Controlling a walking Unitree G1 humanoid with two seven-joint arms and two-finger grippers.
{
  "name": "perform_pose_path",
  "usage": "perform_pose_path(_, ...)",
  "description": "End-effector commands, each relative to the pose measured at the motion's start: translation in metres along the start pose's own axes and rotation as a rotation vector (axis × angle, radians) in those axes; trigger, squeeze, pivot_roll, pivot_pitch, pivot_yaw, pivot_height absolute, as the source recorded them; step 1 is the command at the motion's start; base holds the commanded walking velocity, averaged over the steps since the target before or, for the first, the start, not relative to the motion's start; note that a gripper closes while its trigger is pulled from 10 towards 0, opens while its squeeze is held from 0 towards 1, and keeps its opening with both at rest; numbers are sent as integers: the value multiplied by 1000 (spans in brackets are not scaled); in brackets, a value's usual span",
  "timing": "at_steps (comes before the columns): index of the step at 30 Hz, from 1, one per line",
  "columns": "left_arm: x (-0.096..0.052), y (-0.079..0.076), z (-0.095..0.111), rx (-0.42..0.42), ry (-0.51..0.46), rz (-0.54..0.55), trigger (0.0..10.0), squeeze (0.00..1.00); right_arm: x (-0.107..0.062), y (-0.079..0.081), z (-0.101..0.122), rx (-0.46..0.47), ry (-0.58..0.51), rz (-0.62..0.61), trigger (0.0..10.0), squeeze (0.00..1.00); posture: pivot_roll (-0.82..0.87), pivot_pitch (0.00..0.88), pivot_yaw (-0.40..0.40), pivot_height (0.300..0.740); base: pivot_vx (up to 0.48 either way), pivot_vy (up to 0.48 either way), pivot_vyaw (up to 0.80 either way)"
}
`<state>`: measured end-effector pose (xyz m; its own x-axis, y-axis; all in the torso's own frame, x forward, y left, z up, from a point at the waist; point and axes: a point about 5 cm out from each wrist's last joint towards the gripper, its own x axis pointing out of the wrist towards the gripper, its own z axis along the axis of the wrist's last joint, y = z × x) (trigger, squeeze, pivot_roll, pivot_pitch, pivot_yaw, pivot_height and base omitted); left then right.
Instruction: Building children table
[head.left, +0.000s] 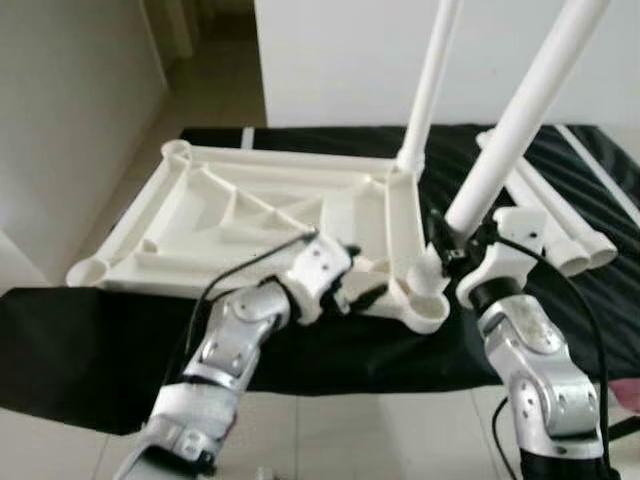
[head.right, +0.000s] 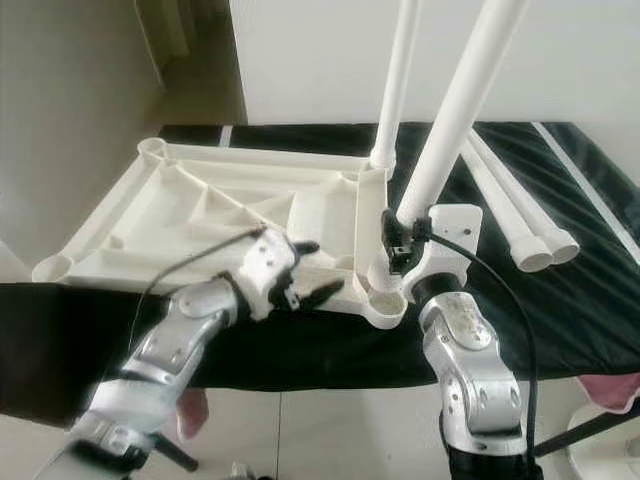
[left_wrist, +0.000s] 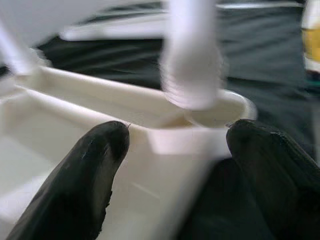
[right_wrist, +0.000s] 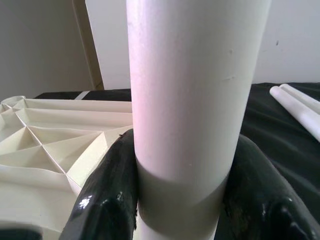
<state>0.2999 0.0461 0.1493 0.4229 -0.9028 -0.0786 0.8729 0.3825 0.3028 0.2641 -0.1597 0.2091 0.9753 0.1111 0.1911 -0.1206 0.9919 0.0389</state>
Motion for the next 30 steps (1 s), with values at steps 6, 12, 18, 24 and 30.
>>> perform_pose_path(6, -1, -4, -14, 79, 103, -18, 10000, 0, -7, 3, -9, -16, 35, 16, 10000, 0, 8, 0, 6, 740, 0, 0, 0)
perform_pose_path(12, -6, -4, -27, 143, 197, -26, 10000, 0, -17, 5, -23, -63, 91, 26, 10000, 0, 7, 0, 9, 740, 0, 0, 0)
perform_pose_path(18, -4, 0, -30, 157, 240, 4, 10000, 0, -22, 8, -31, -86, 107, 57, 10000, 0, 7, 0, 11, 740, 0, 0, 0)
perform_pose_path(24, 0, 0, -29, 153, 237, 21, 10000, 0, -26, 11, -37, -98, 114, 86, 10000, 0, 6, 0, 11, 740, 0, 0, 0)
perform_pose_path(30, 4, -1, -25, 153, 218, 30, 10000, 0, -36, 12, -54, -140, 128, 139, 10000, 0, 2, 0, 14, 740, 0, 0, 0)
